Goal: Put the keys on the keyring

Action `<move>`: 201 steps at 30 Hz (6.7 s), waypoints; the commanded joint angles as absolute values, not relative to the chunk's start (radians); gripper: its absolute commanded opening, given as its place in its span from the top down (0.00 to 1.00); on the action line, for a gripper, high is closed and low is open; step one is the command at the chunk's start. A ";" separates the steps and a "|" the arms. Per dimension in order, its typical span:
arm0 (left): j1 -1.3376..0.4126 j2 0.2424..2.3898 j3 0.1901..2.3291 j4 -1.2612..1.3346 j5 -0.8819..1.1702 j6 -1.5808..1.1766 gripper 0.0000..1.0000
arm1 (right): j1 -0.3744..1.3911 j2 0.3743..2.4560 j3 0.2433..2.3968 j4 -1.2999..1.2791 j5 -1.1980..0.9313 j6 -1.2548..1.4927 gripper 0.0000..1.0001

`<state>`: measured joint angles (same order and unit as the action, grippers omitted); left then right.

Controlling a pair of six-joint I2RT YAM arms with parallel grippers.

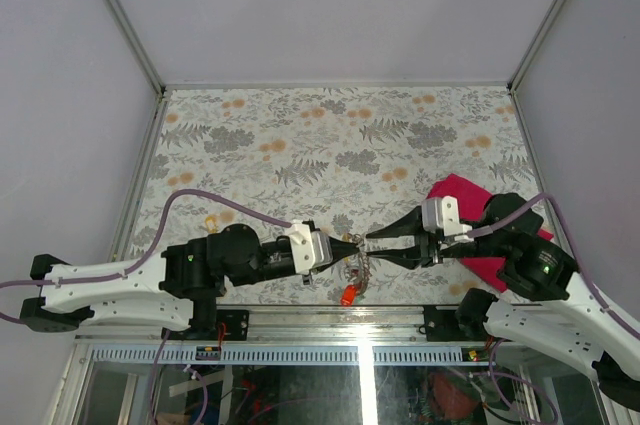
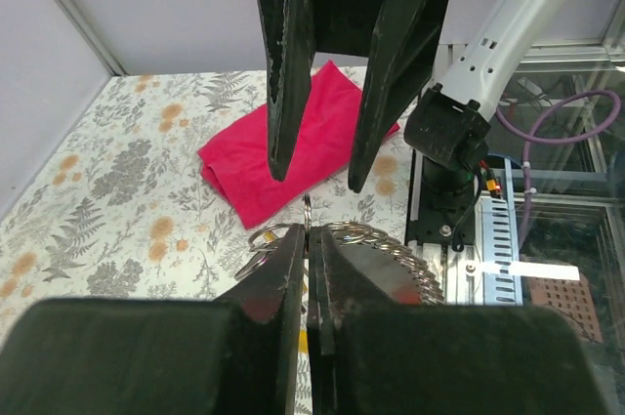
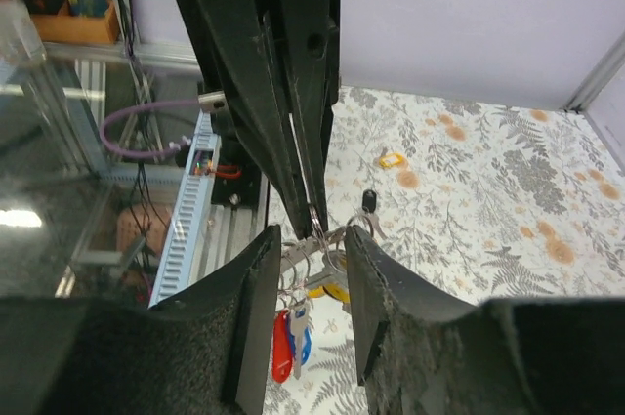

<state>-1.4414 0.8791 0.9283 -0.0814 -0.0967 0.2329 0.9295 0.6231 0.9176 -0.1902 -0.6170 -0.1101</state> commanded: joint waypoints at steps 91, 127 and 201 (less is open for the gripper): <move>-1.449 0.760 0.880 0.223 0.031 0.095 0.78 | 0.936 0.585 0.575 0.859 -0.709 0.296 1.00; -1.449 0.802 0.962 0.063 -0.012 0.101 1.00 | 0.935 0.560 0.631 0.670 -0.738 0.232 0.77; -1.450 0.776 1.140 -0.325 -0.098 0.106 0.63 | 0.935 0.520 0.705 0.284 -0.760 -0.374 1.00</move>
